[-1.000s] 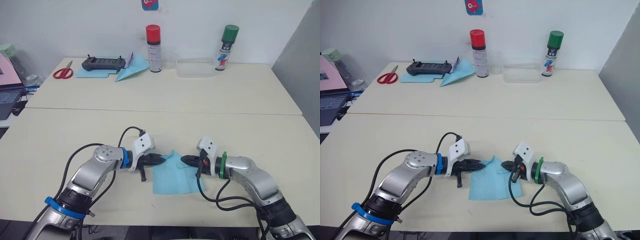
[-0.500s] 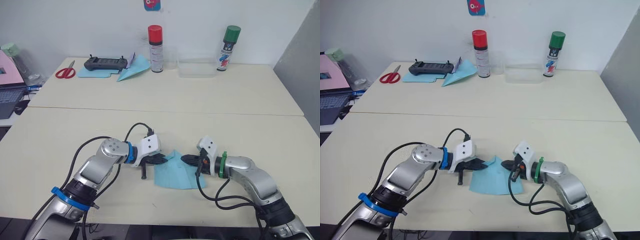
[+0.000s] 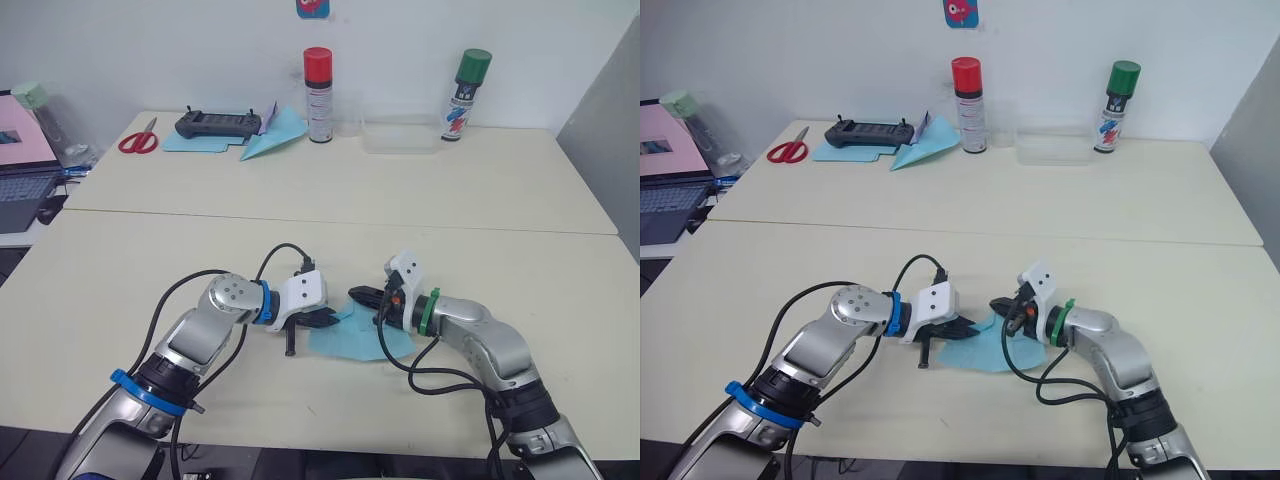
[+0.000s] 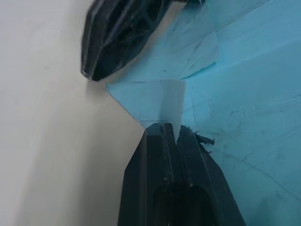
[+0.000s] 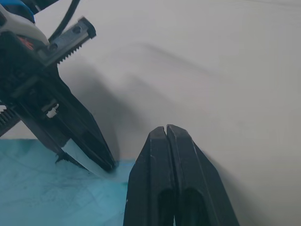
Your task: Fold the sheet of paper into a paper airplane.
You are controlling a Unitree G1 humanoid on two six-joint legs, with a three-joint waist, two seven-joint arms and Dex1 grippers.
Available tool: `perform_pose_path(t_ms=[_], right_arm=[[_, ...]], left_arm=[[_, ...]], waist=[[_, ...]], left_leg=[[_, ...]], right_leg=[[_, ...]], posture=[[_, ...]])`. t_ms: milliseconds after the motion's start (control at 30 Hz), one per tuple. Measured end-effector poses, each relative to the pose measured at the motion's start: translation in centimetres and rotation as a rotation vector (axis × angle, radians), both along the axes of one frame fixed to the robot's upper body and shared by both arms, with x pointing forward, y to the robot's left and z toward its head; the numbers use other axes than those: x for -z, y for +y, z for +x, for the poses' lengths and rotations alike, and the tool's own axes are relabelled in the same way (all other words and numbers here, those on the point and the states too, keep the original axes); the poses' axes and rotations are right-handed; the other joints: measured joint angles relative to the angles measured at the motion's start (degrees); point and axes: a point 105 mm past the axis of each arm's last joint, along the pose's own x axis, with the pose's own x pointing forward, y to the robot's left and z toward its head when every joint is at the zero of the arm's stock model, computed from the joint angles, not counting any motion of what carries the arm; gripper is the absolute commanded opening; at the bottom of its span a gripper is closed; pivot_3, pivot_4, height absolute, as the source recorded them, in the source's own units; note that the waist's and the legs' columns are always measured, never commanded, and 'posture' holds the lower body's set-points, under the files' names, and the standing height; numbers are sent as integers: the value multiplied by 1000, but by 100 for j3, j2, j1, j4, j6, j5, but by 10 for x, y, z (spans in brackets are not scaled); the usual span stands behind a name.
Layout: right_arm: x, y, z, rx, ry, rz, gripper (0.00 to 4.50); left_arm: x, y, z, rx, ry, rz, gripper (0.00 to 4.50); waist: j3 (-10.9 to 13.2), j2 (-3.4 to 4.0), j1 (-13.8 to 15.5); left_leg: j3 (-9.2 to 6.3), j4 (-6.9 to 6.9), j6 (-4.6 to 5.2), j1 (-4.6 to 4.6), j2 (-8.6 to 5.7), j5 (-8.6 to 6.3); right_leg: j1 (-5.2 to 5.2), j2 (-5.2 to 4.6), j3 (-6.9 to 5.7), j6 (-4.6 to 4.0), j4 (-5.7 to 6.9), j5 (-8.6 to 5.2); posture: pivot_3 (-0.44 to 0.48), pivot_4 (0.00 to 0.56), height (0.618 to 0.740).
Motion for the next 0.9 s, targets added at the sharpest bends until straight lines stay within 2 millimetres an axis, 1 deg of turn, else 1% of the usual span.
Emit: perform_pose_path(t_ms=[100, 300, 467, 733, 833, 900], right_arm=[[7, 1, -4, -27, 8, -48, 0], [7, -5, -3, -53, 0, -81, 0], [5, -3, -3, -67, -5, -89, 0], [6, -2, 1, -74, -4, -102, 0], [6, -2, 1, -76, -5, -99, 0], [6, -1, 1, -77, -5, -98, 0]], left_arm=[[0, -1, 0, 7, -7, 2, 30], [0, -3, 1, 13, -11, 3, 30], [0, -3, 1, 15, -17, 3, 30], [-1, -7, 0, 82, -130, 62, 30], [-1, -9, -2, 67, -116, 49, 758], [-2, -10, -2, 66, -114, 47, 1352]], waist=[[1, 3, 7], [1, 2, 35], [1, 2, 40], [1, 3, 56], [1, 3, 61], [1, 3, 52]], left_leg=[[0, 1, 0, 0, -1, 0], [-1, 2, 0, 0, -1, 0], [-1, 3, 0, 1, -1, 0], [0, 4, 0, 4, -1, 0], [0, 4, 0, 2, -3, 0], [0, 4, 0, 2, -2, 0]], right_leg=[[1, 0, 0, 0, 0, 0], [2, 0, -1, 0, 0, 0], [2, 0, 0, 0, 0, 0], [6, 0, 0, 0, 0, 1], [6, -1, 0, 1, -1, 1], [4, -1, 0, 1, 0, 1]], posture=[[0, 150, 740], [0, 150, 740], [0, 150, 740], [0, 150, 740], [0, 150, 740], [0, 150, 740]])
